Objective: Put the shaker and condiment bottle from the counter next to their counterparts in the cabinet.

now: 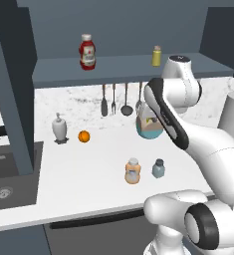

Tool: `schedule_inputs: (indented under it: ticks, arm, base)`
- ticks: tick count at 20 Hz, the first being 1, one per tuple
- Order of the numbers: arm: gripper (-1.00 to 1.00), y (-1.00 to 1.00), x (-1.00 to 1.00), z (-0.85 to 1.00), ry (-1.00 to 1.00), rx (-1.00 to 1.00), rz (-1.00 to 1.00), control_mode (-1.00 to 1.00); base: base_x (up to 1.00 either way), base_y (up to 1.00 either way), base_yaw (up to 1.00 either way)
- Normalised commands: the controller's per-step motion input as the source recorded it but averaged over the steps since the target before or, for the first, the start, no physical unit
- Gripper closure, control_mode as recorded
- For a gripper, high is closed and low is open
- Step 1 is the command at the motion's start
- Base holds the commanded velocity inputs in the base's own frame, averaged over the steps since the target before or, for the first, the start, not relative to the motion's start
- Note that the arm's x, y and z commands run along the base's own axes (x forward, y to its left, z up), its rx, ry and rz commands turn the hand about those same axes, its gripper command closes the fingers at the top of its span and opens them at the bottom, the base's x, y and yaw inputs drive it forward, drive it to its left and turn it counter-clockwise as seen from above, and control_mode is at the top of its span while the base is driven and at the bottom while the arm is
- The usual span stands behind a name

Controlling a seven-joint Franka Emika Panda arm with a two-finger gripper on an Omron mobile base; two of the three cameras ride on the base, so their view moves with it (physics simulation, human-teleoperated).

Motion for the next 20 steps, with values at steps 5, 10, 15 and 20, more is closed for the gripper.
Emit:
schedule_inputs:
  ticks: [5,10,15,20]
  arm:
    - [-1.0,-0.01,-0.02,-0.13,-0.08,0.0,0.15,-1.0]
    - [-1.0,-0.27,-0.12,-0.33,-0.19,0.07,0.42,-1.0]
    - [-1.0,-0.47,-0.06,-0.47,-0.21,0.15,0.48,-1.0]
    - [-1.0,-0.26,-0.01,-0.72,-0.17,0.15,0.41,-1.0]
  base:
    - [0.0,0.0,0.0]
    - [0.0,0.0,0.0]
    - [0.0,0.0,0.0]
    - [0.0,0.0,0.0]
